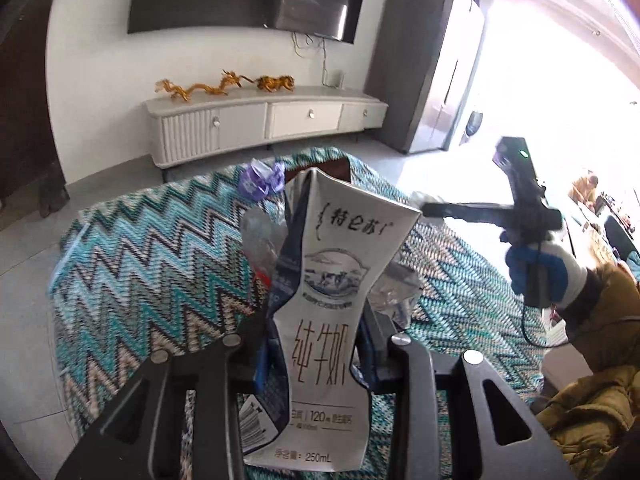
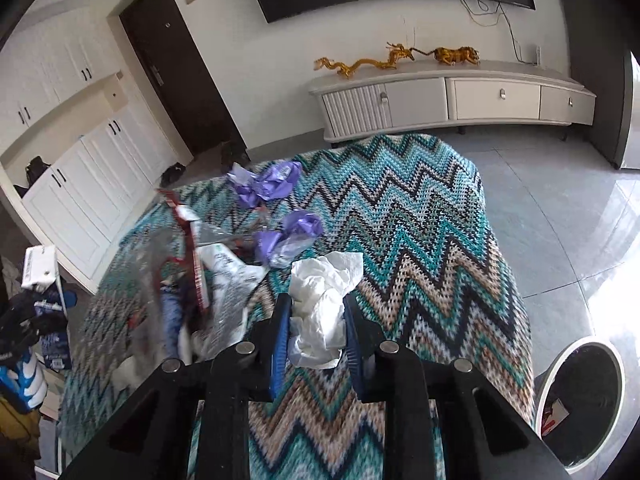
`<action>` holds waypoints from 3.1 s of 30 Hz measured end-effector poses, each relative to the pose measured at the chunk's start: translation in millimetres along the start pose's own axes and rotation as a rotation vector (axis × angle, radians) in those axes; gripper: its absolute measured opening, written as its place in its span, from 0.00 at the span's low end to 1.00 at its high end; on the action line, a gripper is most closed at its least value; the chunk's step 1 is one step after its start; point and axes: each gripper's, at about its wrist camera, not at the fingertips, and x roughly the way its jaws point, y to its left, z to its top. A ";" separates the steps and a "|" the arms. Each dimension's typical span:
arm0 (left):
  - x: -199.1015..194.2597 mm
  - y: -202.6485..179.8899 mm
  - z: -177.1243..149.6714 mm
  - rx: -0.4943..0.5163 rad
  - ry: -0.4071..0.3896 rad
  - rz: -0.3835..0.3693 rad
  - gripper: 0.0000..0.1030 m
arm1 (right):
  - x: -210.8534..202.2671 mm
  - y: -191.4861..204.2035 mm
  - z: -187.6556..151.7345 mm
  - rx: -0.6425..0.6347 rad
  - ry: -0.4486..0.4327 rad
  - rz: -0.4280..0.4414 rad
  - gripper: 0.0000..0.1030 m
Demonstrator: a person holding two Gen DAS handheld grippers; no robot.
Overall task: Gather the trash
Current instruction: 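Grasp the white milk carton with the left tool while the right tool grasps the white tissue, then carry carton and tissue over the trash bin and open both tools, then move both open tools back over the blanket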
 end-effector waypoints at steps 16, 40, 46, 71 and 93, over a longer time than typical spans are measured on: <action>-31.4 -94.4 41.0 0.048 -0.101 -0.015 0.32 | -152.1 -0.4 -41.6 -0.015 -0.209 0.009 0.23; 268.6 -353.9 123.9 0.120 0.264 -0.271 0.32 | -189.8 -244.4 -150.9 0.389 -0.195 -0.237 0.23; 346.2 -378.9 121.4 0.071 0.343 -0.251 0.32 | -165.3 -300.8 -158.2 0.463 -0.148 -0.284 0.26; 338.1 -378.2 126.6 -0.013 0.267 -0.238 0.51 | -143.0 -332.0 -157.3 0.500 -0.076 -0.395 0.58; 64.1 -281.3 102.1 0.015 -0.130 -0.134 0.52 | -283.3 -112.2 -59.8 0.199 -0.460 -0.251 0.58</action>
